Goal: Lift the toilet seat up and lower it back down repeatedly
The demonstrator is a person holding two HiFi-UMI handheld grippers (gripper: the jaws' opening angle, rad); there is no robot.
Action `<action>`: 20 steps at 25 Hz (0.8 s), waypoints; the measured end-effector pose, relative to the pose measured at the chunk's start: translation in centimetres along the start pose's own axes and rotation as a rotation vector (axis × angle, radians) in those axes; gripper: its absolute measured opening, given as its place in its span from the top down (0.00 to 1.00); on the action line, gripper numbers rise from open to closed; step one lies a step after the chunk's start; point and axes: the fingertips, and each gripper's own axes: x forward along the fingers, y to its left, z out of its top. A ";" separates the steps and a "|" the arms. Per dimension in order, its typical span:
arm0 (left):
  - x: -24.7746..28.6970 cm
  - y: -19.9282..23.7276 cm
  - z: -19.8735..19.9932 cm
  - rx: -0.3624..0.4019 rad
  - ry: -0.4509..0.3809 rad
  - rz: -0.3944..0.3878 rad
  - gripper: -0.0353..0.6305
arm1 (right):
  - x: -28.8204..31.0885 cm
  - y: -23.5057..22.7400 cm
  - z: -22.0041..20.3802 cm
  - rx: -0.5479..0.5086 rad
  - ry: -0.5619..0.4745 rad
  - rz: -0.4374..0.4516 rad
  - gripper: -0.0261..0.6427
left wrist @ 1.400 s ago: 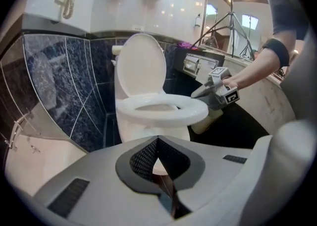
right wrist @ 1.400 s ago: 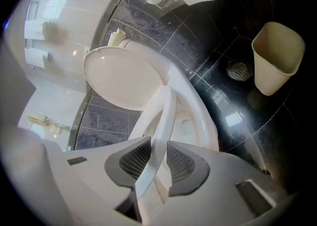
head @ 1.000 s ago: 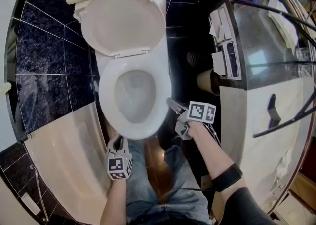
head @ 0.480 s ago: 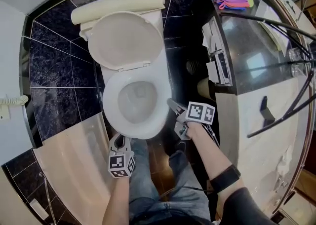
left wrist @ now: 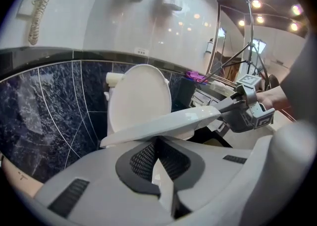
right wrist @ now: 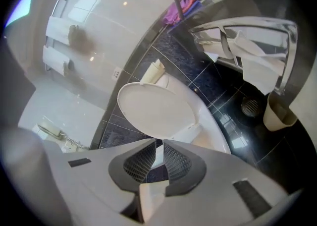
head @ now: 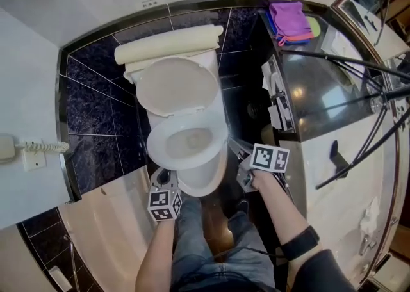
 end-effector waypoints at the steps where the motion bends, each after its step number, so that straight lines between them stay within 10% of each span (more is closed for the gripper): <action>1: 0.3 0.2 0.9 0.000 -0.003 -0.002 0.95 | -0.6 0.8 0.6 -0.021 -0.014 0.000 0.90; 13: 5.4 3.0 11.1 0.073 -0.046 -0.011 0.95 | -6.2 8.6 2.5 -0.486 -0.166 -0.085 0.94; 20: 8.6 4.6 15.3 0.133 -0.066 -0.009 0.95 | -7.2 8.8 0.8 -0.522 -0.174 -0.106 0.94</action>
